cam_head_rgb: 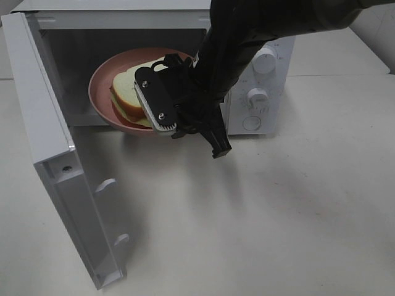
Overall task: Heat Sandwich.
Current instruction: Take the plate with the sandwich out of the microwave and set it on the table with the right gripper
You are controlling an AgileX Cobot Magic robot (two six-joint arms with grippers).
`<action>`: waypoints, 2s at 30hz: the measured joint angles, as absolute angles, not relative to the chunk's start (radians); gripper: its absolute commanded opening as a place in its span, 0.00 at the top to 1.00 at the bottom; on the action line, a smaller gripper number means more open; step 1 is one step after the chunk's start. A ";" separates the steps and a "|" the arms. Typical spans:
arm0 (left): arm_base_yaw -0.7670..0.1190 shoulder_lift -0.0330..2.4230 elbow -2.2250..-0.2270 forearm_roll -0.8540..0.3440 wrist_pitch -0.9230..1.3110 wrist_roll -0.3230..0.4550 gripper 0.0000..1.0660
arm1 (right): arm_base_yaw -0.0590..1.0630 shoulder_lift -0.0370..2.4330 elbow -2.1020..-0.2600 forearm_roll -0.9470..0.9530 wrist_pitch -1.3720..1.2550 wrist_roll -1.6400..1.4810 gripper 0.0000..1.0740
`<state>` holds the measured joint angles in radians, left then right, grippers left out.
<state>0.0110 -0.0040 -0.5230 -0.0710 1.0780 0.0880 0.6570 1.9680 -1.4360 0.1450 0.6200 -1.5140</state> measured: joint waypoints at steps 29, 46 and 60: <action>0.011 -0.004 -0.523 -0.071 1.078 0.088 0.06 | 0.660 1.586 -1.032 0.141 0.621 -1.519 1.00; 0.011 -0.004 -0.523 -0.071 1.078 0.088 0.06 | 0.660 1.328 -0.800 0.125 0.627 -1.428 1.00; 0.011 -0.004 -0.523 -0.071 1.078 0.088 0.06 | 0.660 1.141 -0.648 -0.046 0.670 -1.158 1.00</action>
<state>0.0110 -0.0040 -0.5230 -0.0710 1.0780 0.0880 0.6600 1.1410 -0.6480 -0.0460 0.6700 -1.1580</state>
